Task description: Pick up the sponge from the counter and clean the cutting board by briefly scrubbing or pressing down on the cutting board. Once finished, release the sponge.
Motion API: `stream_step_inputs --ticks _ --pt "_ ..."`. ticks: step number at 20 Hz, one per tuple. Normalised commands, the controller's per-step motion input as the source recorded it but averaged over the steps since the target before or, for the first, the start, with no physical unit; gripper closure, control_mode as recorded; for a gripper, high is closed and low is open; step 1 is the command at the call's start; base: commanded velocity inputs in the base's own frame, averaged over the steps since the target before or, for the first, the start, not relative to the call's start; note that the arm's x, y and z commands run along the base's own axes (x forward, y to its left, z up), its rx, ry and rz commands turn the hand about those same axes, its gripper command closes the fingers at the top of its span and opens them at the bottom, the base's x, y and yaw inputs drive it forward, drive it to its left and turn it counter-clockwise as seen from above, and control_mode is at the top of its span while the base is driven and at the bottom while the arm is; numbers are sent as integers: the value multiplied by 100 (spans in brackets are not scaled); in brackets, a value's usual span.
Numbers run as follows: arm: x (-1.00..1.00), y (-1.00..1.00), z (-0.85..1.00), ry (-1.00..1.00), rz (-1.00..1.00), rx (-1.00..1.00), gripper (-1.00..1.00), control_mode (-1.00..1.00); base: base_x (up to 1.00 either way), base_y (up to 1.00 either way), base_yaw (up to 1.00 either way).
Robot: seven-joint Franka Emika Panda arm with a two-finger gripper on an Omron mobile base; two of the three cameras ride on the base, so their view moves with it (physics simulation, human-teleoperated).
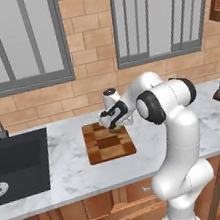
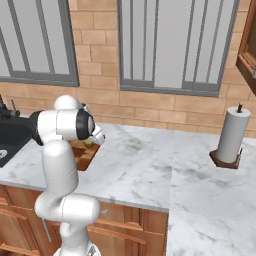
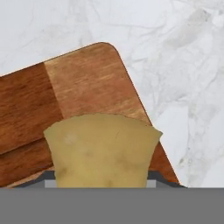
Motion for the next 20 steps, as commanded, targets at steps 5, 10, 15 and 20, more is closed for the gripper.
stream_step_inputs --ticks 5,10,15,20 --pt "-99 23 -55 1 0 1 100 -100 0 0 0" --pt "-100 31 -58 3 0 2 100 -100 0 0 0" --pt "-100 31 -61 2 0 0 100 -100 0 0 0" --pt "-100 7 -67 6 0 0 100 -100 0 0 0"
